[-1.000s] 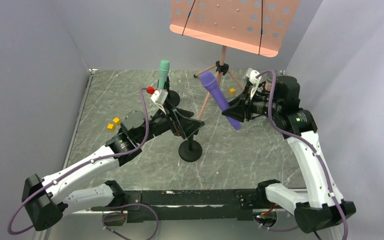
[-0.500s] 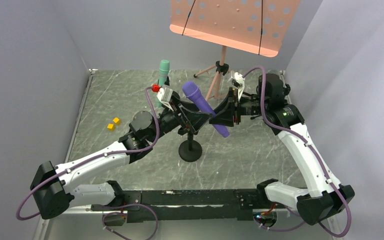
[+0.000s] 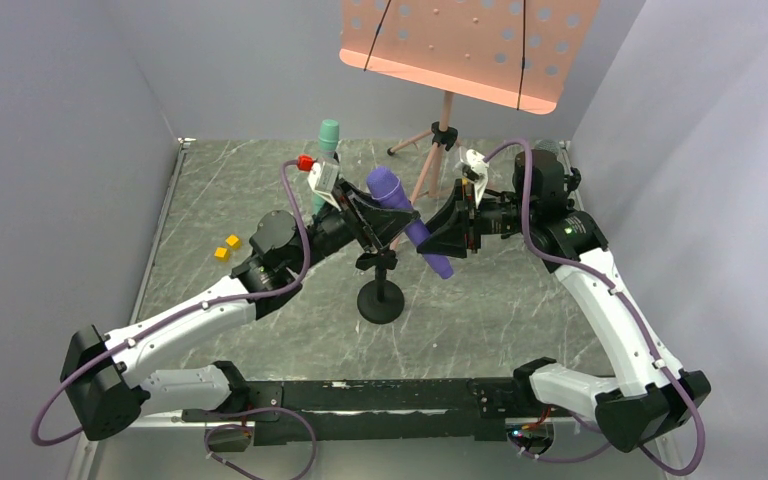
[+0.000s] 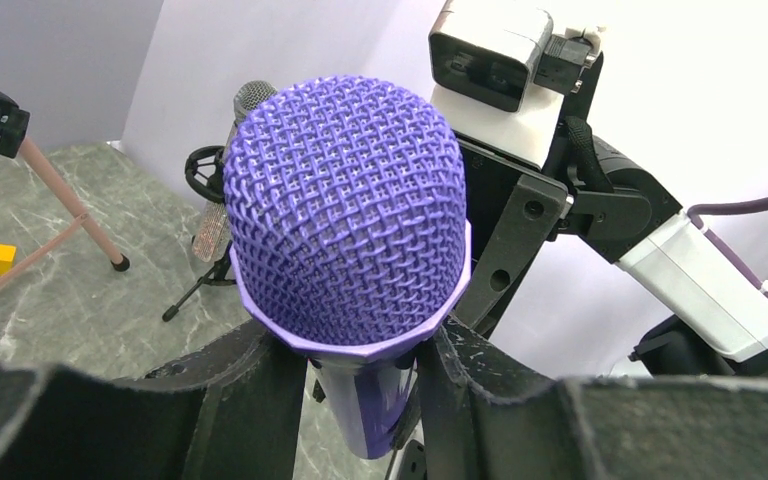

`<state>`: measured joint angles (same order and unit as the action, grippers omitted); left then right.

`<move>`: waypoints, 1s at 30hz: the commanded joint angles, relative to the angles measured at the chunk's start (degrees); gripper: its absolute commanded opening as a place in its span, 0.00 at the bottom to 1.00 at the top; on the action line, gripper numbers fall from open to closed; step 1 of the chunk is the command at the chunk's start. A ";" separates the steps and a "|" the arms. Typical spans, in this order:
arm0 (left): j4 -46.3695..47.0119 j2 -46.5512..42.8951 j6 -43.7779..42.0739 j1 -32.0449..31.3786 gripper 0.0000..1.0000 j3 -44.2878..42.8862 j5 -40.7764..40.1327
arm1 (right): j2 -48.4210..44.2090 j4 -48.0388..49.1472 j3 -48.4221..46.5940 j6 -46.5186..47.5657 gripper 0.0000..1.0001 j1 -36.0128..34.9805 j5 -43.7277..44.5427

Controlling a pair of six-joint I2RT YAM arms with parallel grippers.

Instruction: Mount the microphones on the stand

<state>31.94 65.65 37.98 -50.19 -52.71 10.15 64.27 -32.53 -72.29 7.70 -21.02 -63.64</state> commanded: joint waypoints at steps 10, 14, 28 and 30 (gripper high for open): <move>-10.48 -9.70 -4.45 6.06 0.00 -4.81 12.73 | -1.53 -11.15 -1.88 25.02 1.00 -0.26 3.63; -36.88 -16.39 -16.38 7.10 0.00 -12.73 14.91 | -1.45 -16.39 2.14 49.38 1.00 -0.21 2.35; -68.75 -30.22 -34.98 7.11 0.00 -12.83 2.24 | 20.52 -13.77 -6.17 53.21 1.00 -5.53 2.09; -67.86 -30.79 -35.53 7.13 0.00 -11.17 1.58 | 22.73 -14.84 -7.96 52.50 1.00 -6.09 1.75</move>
<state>-33.45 35.33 6.02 -43.16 -66.98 15.35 85.12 -46.74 -74.81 59.75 -25.80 -60.05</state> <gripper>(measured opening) 0.434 0.994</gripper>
